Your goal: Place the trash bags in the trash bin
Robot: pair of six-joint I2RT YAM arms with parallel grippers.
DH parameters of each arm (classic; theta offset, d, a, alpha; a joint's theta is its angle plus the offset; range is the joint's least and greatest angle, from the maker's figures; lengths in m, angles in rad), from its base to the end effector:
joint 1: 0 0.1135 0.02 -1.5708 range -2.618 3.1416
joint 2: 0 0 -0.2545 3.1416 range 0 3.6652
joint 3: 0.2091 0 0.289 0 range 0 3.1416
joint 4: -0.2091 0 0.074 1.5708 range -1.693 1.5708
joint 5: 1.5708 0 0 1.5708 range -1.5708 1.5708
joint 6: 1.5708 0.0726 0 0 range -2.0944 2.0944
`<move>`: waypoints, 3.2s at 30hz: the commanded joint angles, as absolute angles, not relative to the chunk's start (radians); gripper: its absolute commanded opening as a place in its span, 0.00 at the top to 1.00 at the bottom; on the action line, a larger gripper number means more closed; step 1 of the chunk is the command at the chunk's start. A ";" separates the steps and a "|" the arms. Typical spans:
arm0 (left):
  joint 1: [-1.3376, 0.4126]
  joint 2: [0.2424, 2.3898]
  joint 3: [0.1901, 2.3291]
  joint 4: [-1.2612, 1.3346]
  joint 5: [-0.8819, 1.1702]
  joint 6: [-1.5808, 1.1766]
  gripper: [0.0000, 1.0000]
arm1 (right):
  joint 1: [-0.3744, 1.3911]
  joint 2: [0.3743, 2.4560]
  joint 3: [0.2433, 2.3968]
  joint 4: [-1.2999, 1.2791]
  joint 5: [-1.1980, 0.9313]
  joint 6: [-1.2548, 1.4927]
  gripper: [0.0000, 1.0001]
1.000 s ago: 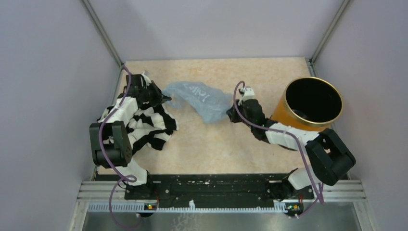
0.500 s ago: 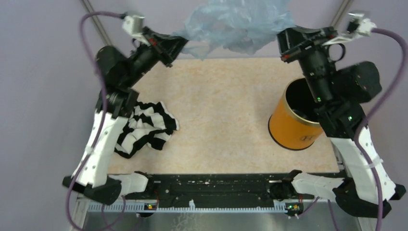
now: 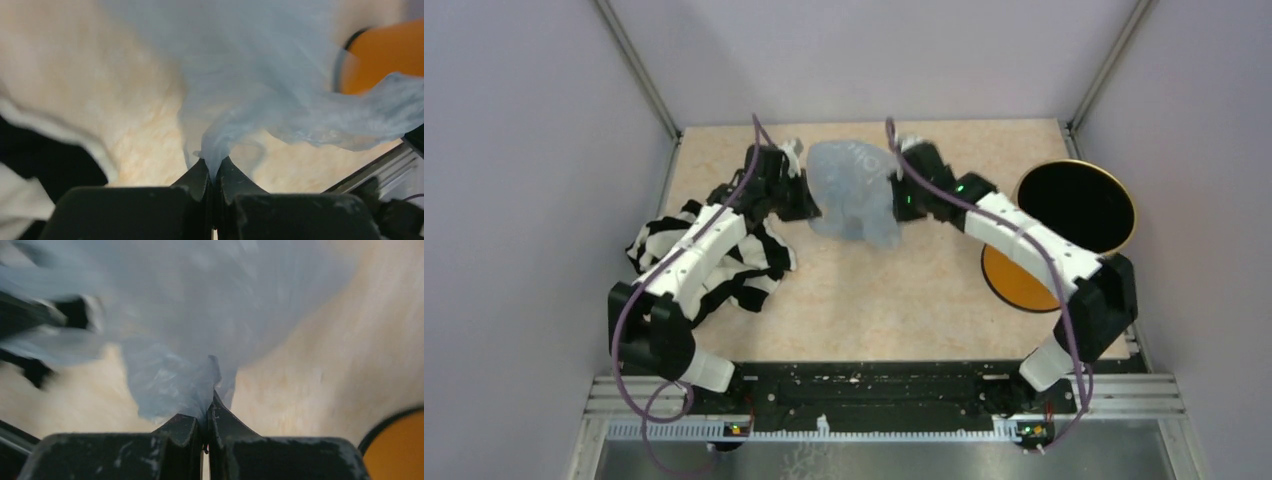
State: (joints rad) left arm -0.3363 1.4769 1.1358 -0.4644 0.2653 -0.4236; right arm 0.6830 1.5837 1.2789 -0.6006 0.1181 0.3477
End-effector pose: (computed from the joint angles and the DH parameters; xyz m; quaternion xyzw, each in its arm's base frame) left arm 0.3547 -0.1442 0.2249 0.0092 0.9208 -0.2512 0.2982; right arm 0.3166 0.2465 0.2254 -0.1384 0.9335 0.1121 0.3112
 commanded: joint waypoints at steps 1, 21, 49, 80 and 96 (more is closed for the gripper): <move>-0.386 1.257 1.666 -0.331 0.298 -0.404 1.00 | 0.692 1.352 2.023 -0.531 0.182 0.229 1.00; -0.389 1.416 1.197 -0.287 0.210 -0.447 1.00 | 0.665 1.383 1.146 -0.290 0.108 0.418 1.00; -0.392 1.310 1.644 -0.102 0.261 -0.362 1.00 | 0.663 1.349 1.932 -0.453 0.257 0.105 1.00; -0.224 1.124 1.250 -0.260 0.165 -0.403 1.00 | 0.690 1.459 1.589 -0.588 0.193 0.298 1.00; -0.170 1.170 1.416 -0.265 0.148 -0.380 1.00 | 0.625 1.381 1.711 -0.738 0.028 0.267 0.78</move>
